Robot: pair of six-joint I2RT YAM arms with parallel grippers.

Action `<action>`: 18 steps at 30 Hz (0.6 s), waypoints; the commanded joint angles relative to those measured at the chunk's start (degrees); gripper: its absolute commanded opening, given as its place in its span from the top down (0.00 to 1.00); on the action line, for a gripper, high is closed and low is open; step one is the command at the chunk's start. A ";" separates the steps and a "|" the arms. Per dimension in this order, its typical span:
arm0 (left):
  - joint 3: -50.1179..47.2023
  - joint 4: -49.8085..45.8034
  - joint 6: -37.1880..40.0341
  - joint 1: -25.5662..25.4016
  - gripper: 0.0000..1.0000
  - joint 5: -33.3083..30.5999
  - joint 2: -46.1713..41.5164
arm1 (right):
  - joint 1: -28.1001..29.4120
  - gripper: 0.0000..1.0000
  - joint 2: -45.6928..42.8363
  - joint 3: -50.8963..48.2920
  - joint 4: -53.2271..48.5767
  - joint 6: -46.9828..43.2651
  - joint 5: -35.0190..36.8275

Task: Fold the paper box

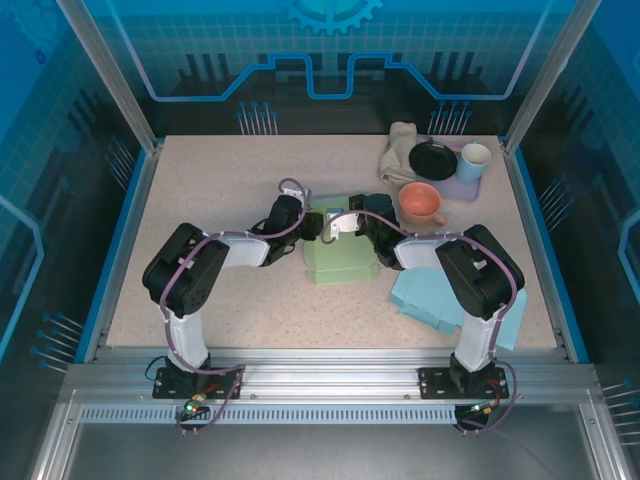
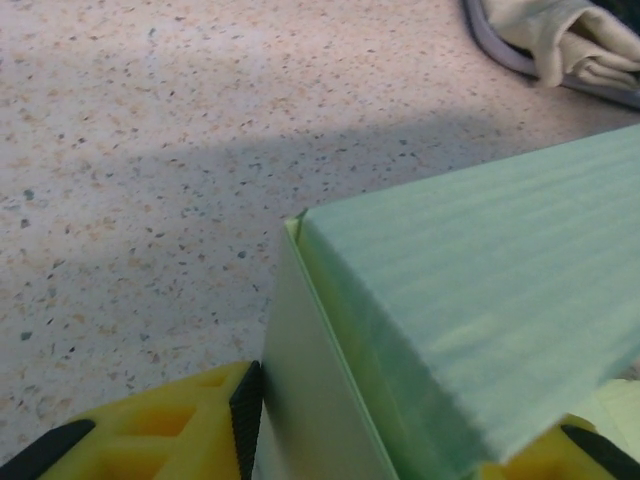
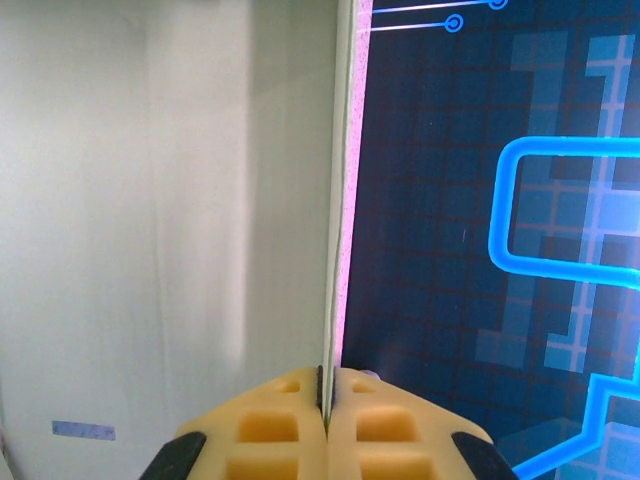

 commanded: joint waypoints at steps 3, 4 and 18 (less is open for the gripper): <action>2.03 -4.78 -2.66 -0.79 0.61 -8.05 1.11 | -0.20 1.00 0.02 -0.62 -1.46 1.39 -1.20; 2.18 -5.13 -3.02 -0.75 0.63 -8.55 1.18 | -0.19 1.00 0.03 -0.59 -1.45 1.46 -1.16; 8.29 -22.12 -15.25 -1.61 0.86 -29.79 3.41 | -0.70 1.00 -0.03 -0.64 -0.53 2.26 -0.67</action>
